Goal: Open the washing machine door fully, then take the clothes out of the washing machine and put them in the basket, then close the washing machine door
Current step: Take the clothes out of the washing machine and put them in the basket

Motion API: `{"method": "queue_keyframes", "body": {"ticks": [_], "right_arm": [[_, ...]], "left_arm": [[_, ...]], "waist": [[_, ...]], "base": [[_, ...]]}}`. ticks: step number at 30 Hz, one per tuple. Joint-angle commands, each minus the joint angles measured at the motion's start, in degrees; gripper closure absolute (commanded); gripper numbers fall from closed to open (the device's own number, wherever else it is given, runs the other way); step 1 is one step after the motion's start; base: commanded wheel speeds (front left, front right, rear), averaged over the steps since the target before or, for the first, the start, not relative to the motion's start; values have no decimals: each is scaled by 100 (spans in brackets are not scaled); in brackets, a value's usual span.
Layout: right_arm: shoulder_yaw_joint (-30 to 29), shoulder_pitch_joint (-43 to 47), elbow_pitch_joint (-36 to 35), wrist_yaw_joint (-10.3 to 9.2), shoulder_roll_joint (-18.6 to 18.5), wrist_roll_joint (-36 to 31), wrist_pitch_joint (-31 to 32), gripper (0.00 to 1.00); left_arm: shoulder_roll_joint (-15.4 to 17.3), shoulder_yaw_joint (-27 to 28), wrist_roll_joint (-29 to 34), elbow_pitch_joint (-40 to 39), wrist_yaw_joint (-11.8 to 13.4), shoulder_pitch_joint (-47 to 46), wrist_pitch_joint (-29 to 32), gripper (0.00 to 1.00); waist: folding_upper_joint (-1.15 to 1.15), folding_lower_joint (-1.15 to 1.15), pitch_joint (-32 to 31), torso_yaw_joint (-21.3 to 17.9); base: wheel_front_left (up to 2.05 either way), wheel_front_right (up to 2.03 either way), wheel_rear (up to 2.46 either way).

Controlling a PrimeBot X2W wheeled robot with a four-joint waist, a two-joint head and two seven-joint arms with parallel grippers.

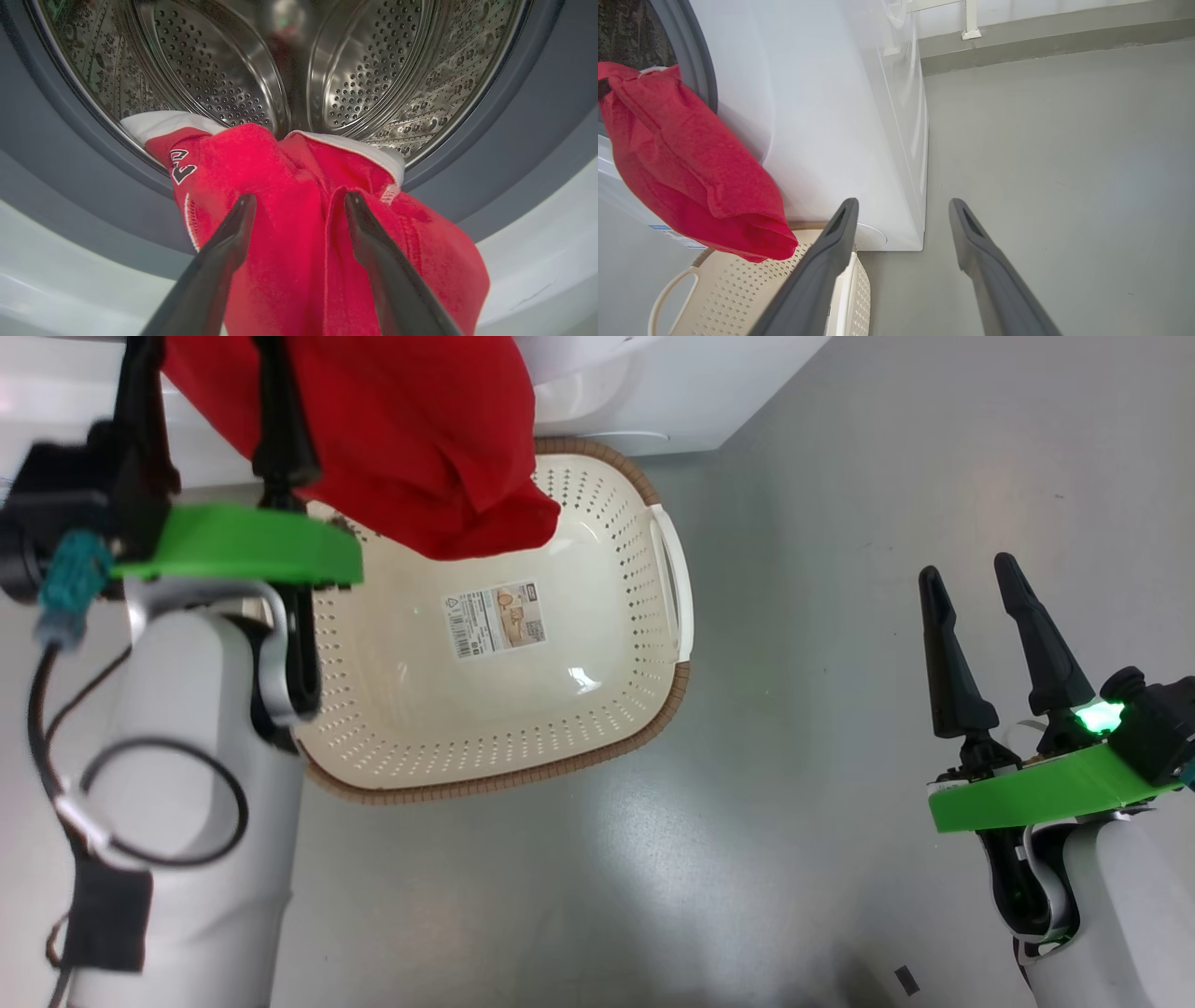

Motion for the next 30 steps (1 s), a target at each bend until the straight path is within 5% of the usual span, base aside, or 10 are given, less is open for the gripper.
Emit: {"method": "queue_keyframes", "body": {"ticks": [1, 11, 25, 26, 28, 30], "right_arm": [[93, 62, -125, 42, 8, -26, -37, 0], [99, 29, -124, 42, 48, -8, -37, 0], [113, -19, -129, 42, 78, 11, -37, 0], [117, -23, -129, 42, 79, 11, -37, 0], [124, -23, -128, 42, 82, 13, -37, 0], [122, -21, -127, 42, 88, 13, -37, 0]], "left_arm": [[150, 144, 15, 26, -44, -76, -22, 0], [150, 8, 28, 1443, -291, -1073, -22, 0], [150, -546, 14, 2274, -397, -1694, -22, 0], [150, -557, 10, 2335, -389, -1733, -22, 60], [150, -564, 21, 2418, -373, -1789, -22, 100], [150, -563, 44, 2459, -366, -1819, -22, 100]], "waist": [[0, 0, 16, -13], [0, 0, 82, -89], [0, 0, 150, -123], [0, 0, 151, -127], [0, 0, 148, -137], [0, 0, 147, -144]], "base": [[0, 0, 0], [0, 0, 0], [0, 0, 0], [0, 0, 0], [0, 0, 0], [0, 0, 0]]}}
